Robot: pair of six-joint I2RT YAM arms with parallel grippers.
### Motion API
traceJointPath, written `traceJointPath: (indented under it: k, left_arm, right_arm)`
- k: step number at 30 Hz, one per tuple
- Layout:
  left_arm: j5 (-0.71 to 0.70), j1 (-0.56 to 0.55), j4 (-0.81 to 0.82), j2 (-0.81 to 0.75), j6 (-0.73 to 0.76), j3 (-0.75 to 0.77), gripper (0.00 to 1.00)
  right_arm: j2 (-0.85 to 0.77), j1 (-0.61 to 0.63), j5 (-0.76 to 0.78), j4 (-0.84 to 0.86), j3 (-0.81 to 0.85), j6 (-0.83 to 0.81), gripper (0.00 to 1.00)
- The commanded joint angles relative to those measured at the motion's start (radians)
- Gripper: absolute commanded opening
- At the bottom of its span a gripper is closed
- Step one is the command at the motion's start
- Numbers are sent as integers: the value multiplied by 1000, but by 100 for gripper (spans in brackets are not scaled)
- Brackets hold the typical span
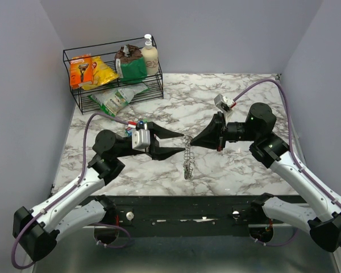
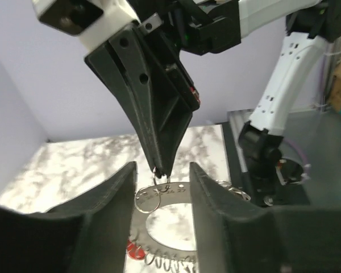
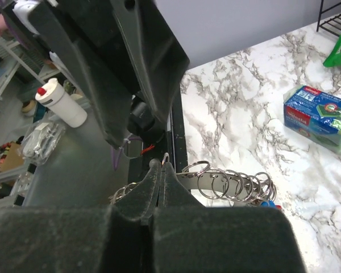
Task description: Put the keys on the keyring
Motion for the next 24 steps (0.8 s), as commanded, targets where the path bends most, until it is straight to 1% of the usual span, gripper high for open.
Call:
traceJointPath:
  k: [1,5,6,12,19,23,24]
  left_arm:
    - [-73,-4,-111,-66,109,38,59]
    - [-81,-4,-168,-81,143,44,60]
    - [-83,-3,-177,-86,145,44,60]
    - [-64,-4,-208,-91,149,48,60]
    - [-24,-3,-263,-87,181,71,60]
    - [5,-3,-288,-91,209,87,60]
    - [20,-4,-288,-91,214,88,59]
  right_arm:
    - [-21,-2,28,5,2,-18,1]
    - [-22,-3,34,5,9,-24,1]
    - [-18,-2,35,-24,13,-25,1]
    - [-32,-2,13,-23,14,-99,1]
    - [-99,-2,-42,-8,-30,-283,1]
    - [-168,-2,-113,113,-115,-378,1]
    - [-202,-2,-146,181,-134,-392,1]
